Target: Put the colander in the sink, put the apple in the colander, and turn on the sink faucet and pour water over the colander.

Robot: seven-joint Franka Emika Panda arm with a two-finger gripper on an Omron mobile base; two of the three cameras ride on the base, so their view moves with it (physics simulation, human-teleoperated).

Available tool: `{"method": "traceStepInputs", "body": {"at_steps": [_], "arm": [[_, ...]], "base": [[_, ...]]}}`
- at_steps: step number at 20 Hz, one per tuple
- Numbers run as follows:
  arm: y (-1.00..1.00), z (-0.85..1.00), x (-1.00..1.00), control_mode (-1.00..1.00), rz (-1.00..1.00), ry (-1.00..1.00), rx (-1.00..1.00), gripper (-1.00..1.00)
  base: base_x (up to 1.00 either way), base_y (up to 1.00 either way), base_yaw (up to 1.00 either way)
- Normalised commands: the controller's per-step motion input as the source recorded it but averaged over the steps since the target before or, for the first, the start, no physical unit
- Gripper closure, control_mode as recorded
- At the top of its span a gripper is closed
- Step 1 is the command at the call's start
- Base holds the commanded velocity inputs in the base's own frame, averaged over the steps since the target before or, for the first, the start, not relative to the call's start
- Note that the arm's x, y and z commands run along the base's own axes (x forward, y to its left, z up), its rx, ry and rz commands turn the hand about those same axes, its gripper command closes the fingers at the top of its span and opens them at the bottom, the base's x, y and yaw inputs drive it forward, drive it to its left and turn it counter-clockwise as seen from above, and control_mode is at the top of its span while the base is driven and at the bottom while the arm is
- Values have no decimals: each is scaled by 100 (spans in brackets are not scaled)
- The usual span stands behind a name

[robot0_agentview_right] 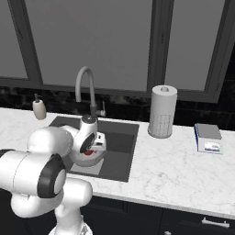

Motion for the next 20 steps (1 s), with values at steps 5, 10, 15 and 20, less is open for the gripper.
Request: {"method": "traceStepInputs", "body": {"at_steps": [5, 10, 15, 20], "arm": [[0, -28, 24, -100, 0, 0, 0, 100], [0, -32, 21, -100, 0, 1, 0, 100], [0, -27, 16, -100, 0, 3, 0, 100], [0, -3, 8, -100, 0, 1, 0, 100]], "base": [[0, 0, 0], [0, 0, 0], [0, 0, 0], [0, 0, 0]]}}
